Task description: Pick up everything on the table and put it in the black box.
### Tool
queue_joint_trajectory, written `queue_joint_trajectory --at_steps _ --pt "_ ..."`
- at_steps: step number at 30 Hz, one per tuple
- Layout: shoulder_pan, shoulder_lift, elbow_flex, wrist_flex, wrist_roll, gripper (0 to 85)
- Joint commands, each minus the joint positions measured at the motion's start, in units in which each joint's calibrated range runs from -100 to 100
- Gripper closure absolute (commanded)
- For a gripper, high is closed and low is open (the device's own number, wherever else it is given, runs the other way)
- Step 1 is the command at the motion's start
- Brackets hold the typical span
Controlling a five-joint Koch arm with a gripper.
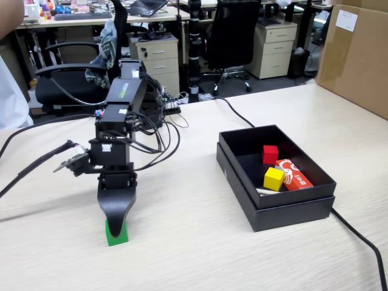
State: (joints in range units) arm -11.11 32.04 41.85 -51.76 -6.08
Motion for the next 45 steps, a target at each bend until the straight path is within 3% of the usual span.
queue_joint_trajectory --at_steps 1,9,14,19,23,29,33,36,41,42,45 --pt "-0.15 -0.43 4.66 0.06 -0.63 39.1" --pt "-0.49 -0.08 4.57 0.06 -0.68 46.0" --pt "-0.83 -0.08 4.2 0.06 -0.68 57.5" --pt "-0.98 -0.2 4.11 -0.12 -0.83 57.6" --pt "-0.98 -0.2 4.11 -0.38 -0.78 66.9" --pt "-0.83 -0.43 3.84 -1.24 -0.63 69.6" --pt "-0.78 -0.89 3.66 -1.59 -0.2 82.1" --pt "-0.68 -2.38 3.39 -2.54 0.2 83.3" --pt "1.51 -21.54 -2.51 -7.37 2.54 84.6" --pt "3.66 -33.7 -7.22 -7.37 3.76 84.6" --pt "6.84 -46.67 -12.03 -7.46 4.93 84.6"
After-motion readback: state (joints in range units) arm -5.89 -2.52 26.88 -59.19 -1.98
